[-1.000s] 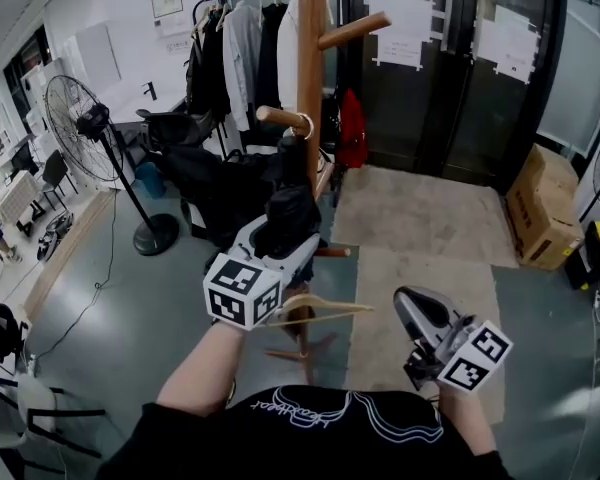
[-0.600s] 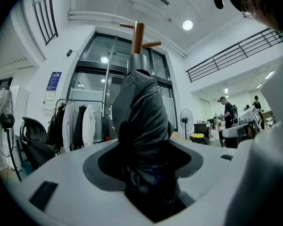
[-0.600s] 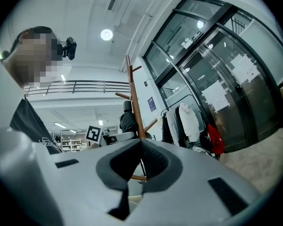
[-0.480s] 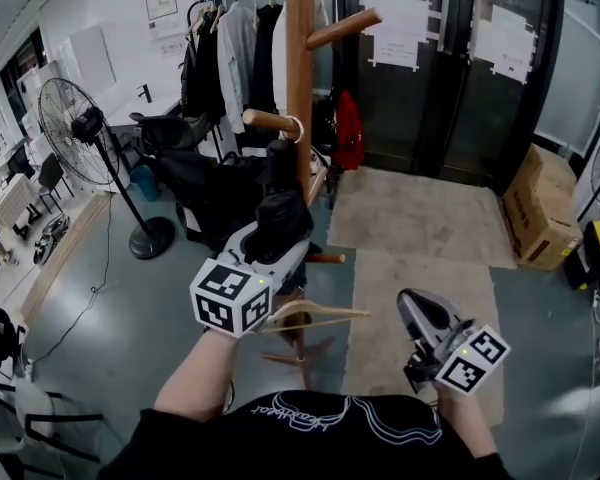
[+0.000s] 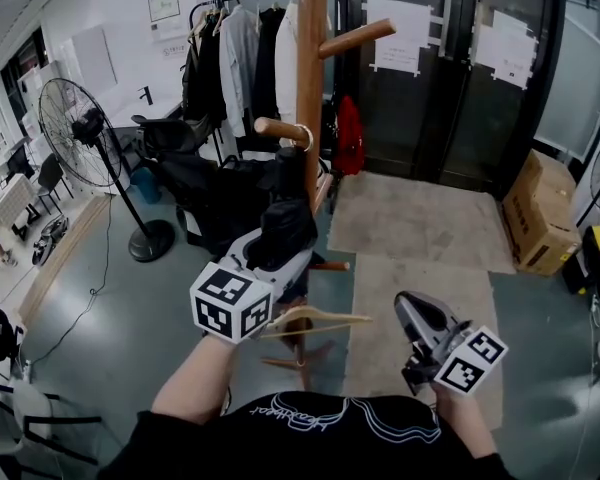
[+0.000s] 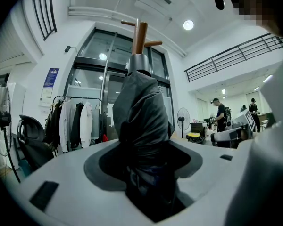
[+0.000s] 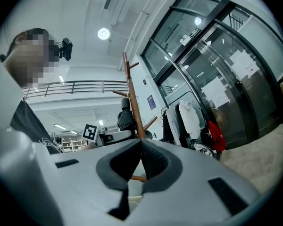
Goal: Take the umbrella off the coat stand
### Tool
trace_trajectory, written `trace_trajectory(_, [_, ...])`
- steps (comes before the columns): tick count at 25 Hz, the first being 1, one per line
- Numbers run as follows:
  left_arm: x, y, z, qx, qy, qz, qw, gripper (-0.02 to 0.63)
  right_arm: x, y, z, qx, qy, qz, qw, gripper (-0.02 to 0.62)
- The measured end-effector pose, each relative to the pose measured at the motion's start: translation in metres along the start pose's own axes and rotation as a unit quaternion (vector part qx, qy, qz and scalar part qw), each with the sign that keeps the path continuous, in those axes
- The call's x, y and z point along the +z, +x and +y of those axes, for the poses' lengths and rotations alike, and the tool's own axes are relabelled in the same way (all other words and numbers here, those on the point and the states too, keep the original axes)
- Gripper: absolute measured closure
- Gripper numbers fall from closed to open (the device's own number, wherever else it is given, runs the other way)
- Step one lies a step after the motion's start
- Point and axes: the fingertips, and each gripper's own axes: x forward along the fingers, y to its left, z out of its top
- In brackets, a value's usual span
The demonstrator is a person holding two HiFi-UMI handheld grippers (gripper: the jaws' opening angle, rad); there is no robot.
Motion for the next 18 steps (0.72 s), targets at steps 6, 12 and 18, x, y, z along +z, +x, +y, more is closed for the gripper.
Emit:
trace_trajectory(6, [0.012,-0.009,0.002,0.003,-0.004,-0.013,0.9999,0.367,0.002,0.002,0.005,-0.002,0.003,0.002,1.0,0.592])
trace_trajectory(12, [0.017,-0.017,-0.002,0.0,-0.006,-0.018,0.9998,0.367,0.001,0.001,0.014,0.002,0.004,-0.001,1.0,0.592])
trace_trajectory(18, [0.029,-0.031,-0.004,-0.009,-0.002,-0.026,0.9996,0.367,0.003,0.005,0.035,0.004,0.005,-0.006,1.0,0.592])
